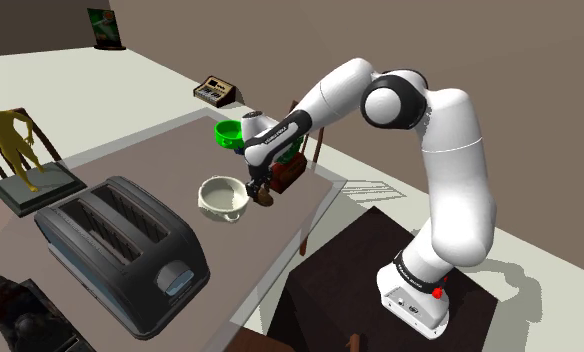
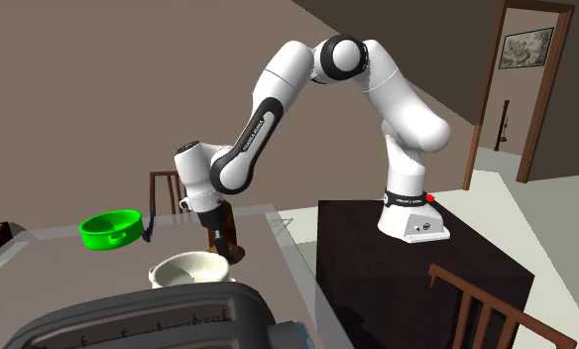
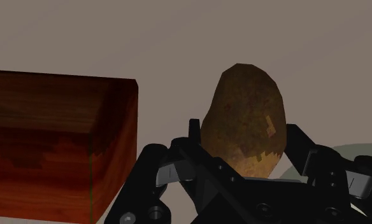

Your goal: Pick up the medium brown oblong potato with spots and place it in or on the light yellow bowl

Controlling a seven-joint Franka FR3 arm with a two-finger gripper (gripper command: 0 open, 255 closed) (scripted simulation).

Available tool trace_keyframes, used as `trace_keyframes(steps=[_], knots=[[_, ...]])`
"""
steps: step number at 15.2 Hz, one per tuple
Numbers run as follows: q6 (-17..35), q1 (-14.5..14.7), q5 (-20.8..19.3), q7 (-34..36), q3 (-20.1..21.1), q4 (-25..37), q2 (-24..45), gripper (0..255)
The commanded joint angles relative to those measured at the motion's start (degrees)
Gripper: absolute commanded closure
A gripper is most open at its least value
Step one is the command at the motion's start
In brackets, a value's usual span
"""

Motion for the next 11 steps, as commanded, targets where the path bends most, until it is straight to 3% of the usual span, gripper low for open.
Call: trace_keyframes(steps=[1,11], knots=[[-0.25,0.01,0.1,0.04,0.09,-0.55,-0.69,255],[-5.22,-0.26,0.65,-0.42,0.49,-1.62,-6.75,255]])
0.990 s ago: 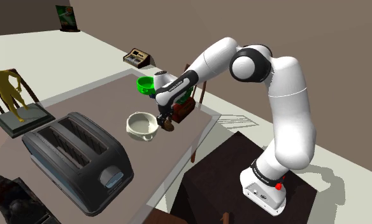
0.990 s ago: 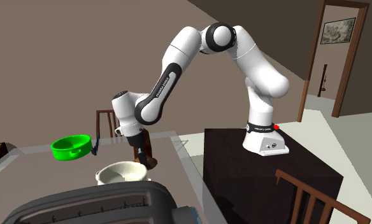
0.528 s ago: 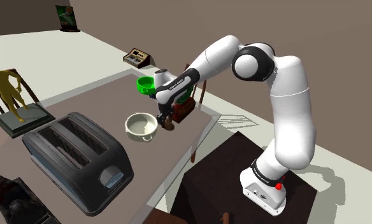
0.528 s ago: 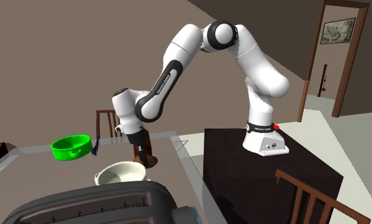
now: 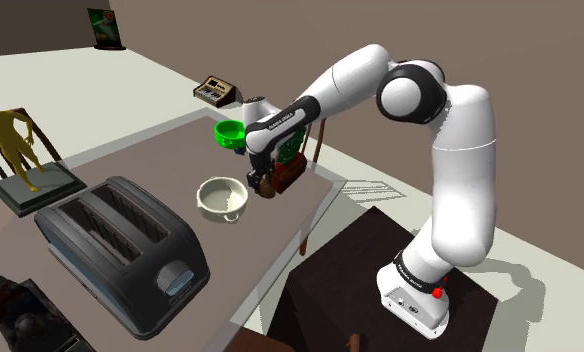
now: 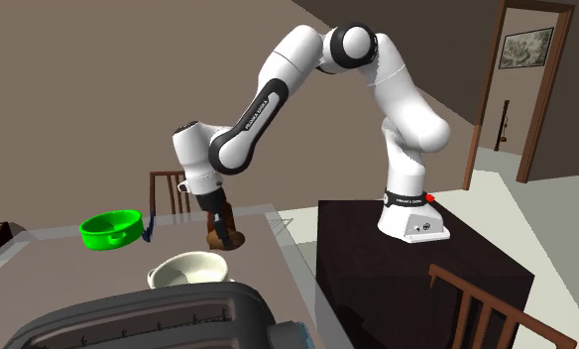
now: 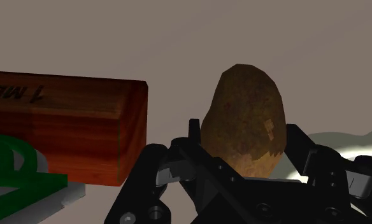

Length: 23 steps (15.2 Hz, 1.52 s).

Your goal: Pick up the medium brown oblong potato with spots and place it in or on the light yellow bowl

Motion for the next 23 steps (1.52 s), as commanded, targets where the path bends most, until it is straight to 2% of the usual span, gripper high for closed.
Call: trace_keyframes(steps=[1,17,23], knots=[[-1.05,-0.09,0.1,-0.14,0.05,-0.02,-1.06,255],[-10.04,-0.36,0.96,-0.89,0.51,1.09,-8.96,255],[-15.98,3.93,0.99,4.17,2.05,15.55,-0.25,255]])
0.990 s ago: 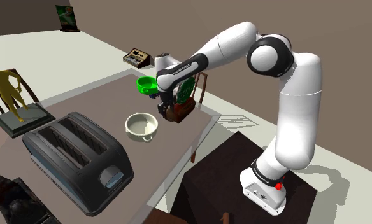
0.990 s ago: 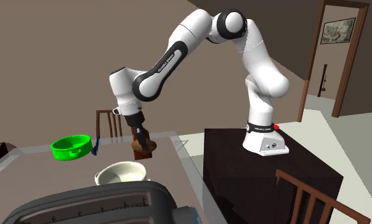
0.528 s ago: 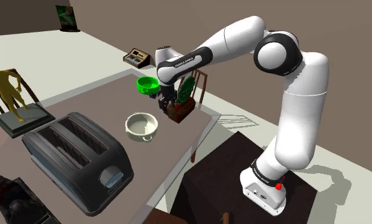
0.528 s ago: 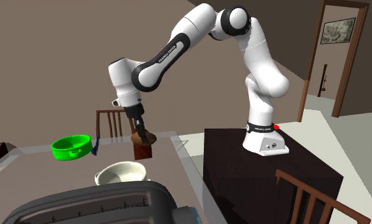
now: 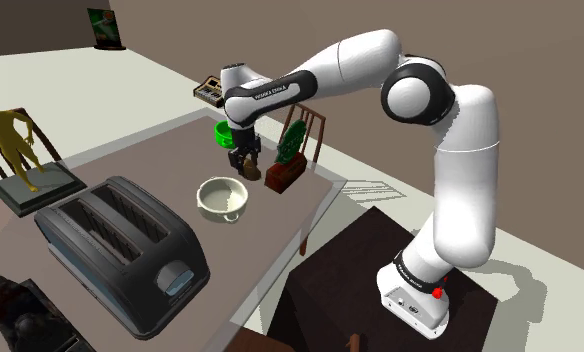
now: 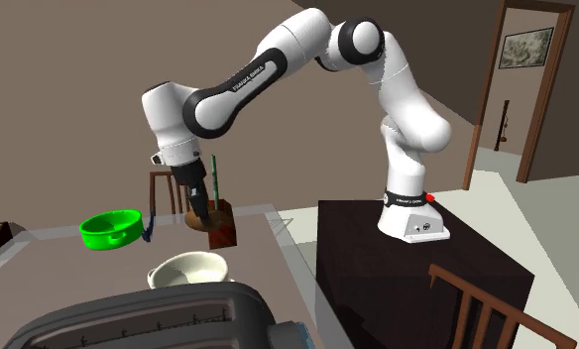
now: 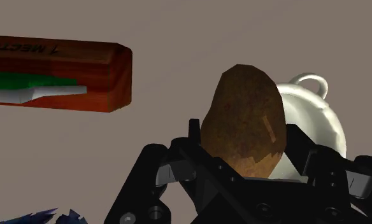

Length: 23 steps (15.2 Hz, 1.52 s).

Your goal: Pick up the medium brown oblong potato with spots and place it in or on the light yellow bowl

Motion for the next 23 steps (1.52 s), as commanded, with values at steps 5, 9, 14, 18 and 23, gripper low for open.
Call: trace_keyframes(steps=[5,9,14,18,23], knots=[[-7.71,4.55,-0.21,4.44,1.0,18.3,10.72,255],[-6.65,4.88,-0.31,4.72,0.95,19.04,12.52,255],[-4.05,4.93,-0.48,4.8,0.83,18.34,14.43,255],[-2.07,4.98,-0.63,4.85,0.72,18.02,16.09,255],[-1.11,5.02,-0.7,4.88,0.65,18.01,17.05,255]])
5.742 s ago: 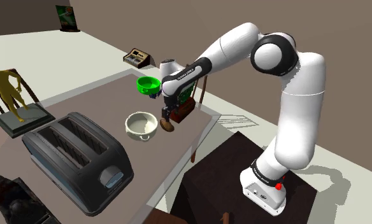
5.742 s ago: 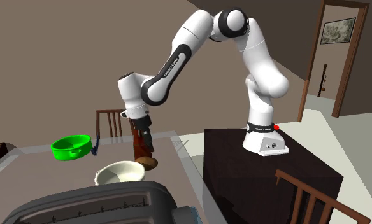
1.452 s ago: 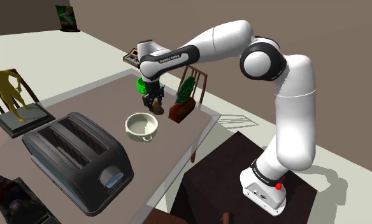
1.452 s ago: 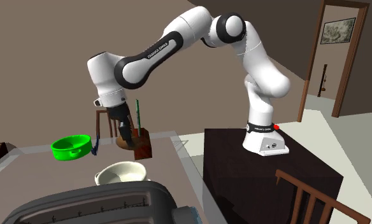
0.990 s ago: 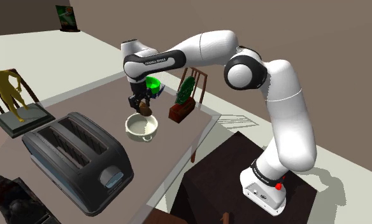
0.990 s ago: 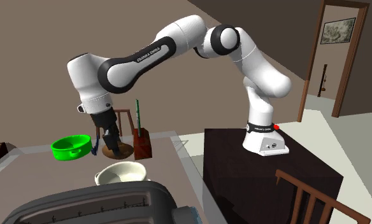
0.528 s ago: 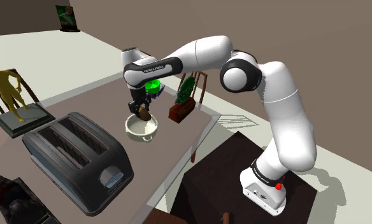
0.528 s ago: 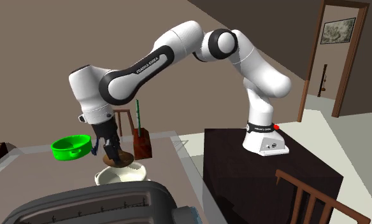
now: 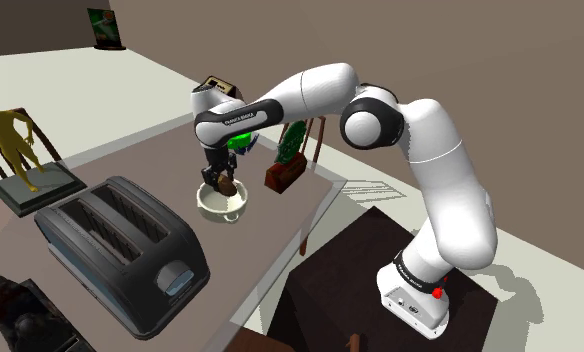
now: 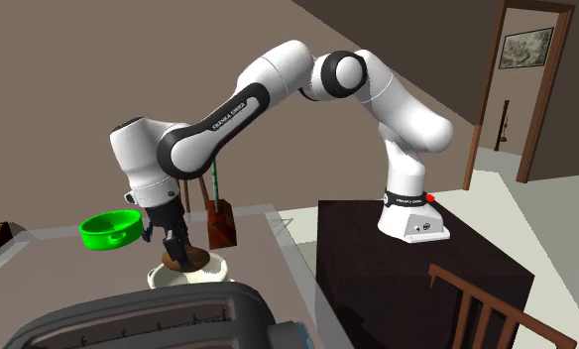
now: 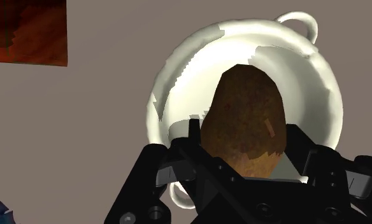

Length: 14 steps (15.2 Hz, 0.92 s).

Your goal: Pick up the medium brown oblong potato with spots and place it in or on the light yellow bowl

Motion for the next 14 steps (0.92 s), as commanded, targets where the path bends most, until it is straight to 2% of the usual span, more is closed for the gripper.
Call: trace_keyframes(steps=[1,4,5,10,14], knots=[[0.08,-0.01,0.0,0.0,-0.01,-0.01,0.04,255],[0.08,-0.01,0.0,0.0,-0.01,-0.01,0.04,255],[0.08,-0.01,0.0,0.0,-0.01,-0.01,0.04,0],[0.07,-0.01,0.0,-0.01,-0.01,-0.01,0.04,0],[-6.55,0.18,0.23,-0.23,0.14,5.53,-1.06,0]])
